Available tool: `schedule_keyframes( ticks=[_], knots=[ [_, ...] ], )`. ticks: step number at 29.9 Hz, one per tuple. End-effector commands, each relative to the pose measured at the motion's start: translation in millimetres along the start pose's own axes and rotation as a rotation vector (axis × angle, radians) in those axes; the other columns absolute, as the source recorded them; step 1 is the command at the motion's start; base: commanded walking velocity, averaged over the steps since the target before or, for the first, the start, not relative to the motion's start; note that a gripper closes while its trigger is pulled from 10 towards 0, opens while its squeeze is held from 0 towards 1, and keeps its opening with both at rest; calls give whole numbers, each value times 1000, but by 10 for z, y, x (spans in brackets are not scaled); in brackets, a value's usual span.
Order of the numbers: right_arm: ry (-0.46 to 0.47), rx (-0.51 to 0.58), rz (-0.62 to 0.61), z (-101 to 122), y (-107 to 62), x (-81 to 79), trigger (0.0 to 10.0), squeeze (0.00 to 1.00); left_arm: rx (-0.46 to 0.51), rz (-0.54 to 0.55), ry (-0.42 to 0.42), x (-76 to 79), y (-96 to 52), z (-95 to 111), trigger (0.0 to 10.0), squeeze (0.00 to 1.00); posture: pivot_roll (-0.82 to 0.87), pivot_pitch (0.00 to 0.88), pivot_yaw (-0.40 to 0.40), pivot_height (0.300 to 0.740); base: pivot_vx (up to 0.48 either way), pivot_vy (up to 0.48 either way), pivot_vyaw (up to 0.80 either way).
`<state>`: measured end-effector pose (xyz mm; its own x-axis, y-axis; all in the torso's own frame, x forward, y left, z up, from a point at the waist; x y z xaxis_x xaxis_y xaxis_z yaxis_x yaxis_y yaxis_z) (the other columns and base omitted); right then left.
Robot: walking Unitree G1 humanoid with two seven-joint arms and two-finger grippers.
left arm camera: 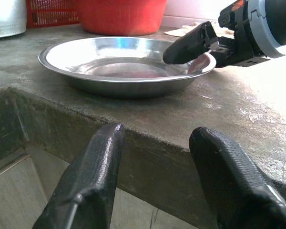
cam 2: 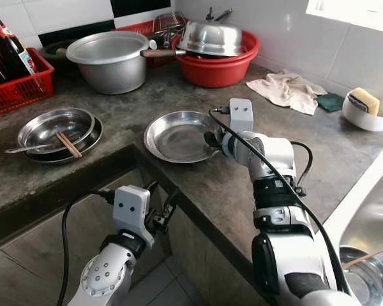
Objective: Kitchen organization
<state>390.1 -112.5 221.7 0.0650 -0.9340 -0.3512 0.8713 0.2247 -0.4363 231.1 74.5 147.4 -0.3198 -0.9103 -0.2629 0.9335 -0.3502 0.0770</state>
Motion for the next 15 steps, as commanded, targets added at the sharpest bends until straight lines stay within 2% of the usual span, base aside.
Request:
schedule_keyframes(
  ticks=[1, 11, 15],
  knots=[
    [-19, -47, 13, -53, 19, -56, 0, 0, 1, 4, 6, 7, -10, 12, 10000, 0, 87, 101, -52, 740, 0, 0, 0],
    [-2, -76, 14, -86, 33, -75, 0, 0, -2, 12, 7, 3, -3, 11, 10000, 0, 86, 106, -54, 740, 0, 0, 0],
    [87, -92, 43, -109, 31, -96, 0, 0, -2, 16, 8, 6, 0, 13, 10000, 0, 90, 104, -56, 740, 0, 0, 0]
  ],
)
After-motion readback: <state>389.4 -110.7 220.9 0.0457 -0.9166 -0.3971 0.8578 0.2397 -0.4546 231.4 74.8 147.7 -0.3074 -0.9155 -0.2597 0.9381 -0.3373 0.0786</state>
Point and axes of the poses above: a point about 5 cm out from each wrist's last joint towards the gripper, its own y axis pointing out of the wrist towards the gripper, its own z axis along the axis of the wrist's last joint, x = y × z, the point moved 1 cm from there along y, pointing out of the wrist towards the gripper, and after that the axes turned 14 degrees about y, right-handed, at the moved point
